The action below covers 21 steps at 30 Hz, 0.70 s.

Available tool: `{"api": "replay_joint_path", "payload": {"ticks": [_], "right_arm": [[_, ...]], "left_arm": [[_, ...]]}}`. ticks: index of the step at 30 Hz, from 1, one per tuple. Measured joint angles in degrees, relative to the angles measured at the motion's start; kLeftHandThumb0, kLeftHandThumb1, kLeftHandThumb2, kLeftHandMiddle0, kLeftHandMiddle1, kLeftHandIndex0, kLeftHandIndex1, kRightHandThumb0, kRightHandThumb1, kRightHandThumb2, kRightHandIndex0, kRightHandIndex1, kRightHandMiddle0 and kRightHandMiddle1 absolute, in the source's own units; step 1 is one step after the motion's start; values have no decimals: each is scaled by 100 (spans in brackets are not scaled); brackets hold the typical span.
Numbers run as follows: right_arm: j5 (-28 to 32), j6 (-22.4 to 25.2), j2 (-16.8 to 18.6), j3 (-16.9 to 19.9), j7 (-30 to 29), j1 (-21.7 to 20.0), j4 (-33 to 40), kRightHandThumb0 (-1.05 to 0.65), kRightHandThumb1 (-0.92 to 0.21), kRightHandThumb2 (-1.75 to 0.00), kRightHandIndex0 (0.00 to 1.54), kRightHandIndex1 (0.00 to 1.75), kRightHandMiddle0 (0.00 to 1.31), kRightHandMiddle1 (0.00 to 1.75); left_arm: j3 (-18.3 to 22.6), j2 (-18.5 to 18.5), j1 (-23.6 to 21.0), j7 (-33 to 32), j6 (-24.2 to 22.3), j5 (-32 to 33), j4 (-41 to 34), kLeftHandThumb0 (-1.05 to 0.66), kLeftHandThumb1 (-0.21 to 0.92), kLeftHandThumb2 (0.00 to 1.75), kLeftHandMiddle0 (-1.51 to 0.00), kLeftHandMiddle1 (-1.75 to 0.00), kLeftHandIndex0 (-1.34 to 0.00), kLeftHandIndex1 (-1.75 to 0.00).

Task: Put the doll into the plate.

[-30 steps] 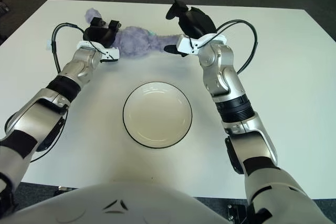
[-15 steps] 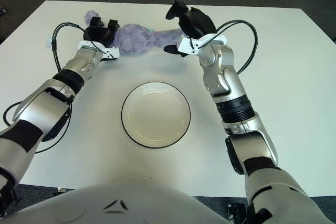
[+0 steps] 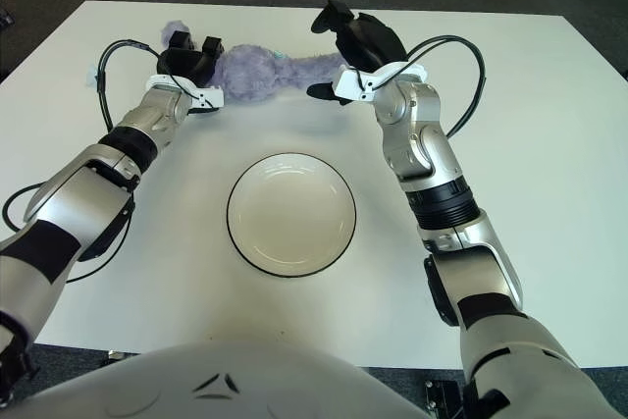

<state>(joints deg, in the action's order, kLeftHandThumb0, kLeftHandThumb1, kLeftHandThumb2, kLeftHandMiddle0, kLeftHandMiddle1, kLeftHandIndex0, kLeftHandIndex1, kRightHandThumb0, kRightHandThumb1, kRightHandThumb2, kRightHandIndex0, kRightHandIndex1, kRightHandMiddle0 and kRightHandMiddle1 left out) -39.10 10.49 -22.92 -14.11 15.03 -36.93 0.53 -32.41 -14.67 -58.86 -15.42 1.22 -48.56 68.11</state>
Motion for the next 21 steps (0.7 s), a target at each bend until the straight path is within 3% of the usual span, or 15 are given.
{"api": "replay_joint_path", "payload": {"ticks": [3, 7, 8, 11, 14, 21], "right_arm": [[3, -19, 1, -7, -1, -7, -42, -81, -54, -70, 18, 133, 0, 97], [21, -22, 12, -22, 8, -36, -142, -76, -52, -73, 17, 131, 0, 101], [29, -18, 17, -26, 19, -42, -167, -72, -49, -78, 16, 128, 0, 104], [86, 70, 80, -49, 168, -132, -280, -64, -43, -87, 15, 124, 0, 108], [197, 205, 178, -89, 341, -287, -473, -59, -36, -93, 13, 121, 0, 110], [242, 270, 380, -249, 421, -739, -1247, -60, -33, -94, 7, 111, 0, 96]], "left_arm": [[4, -25, -2, -1, 126, 88, 22, 0, 3, 138, -11, -163, 0, -166], [3, -57, -6, -43, 259, 152, 57, 6, 3, 141, -18, -166, -9, -173], [2, -63, -6, -64, 290, 166, 66, 19, 17, 130, -32, -166, -16, -174], [3, -100, -6, -137, 392, 216, 75, 35, 34, 116, -49, -164, -26, -174], [13, -135, 2, -212, 505, 277, 66, 41, 36, 117, -55, -166, -36, -174], [59, -166, 51, -284, 709, 385, -65, 46, 32, 126, -62, -169, -53, -175]]}}
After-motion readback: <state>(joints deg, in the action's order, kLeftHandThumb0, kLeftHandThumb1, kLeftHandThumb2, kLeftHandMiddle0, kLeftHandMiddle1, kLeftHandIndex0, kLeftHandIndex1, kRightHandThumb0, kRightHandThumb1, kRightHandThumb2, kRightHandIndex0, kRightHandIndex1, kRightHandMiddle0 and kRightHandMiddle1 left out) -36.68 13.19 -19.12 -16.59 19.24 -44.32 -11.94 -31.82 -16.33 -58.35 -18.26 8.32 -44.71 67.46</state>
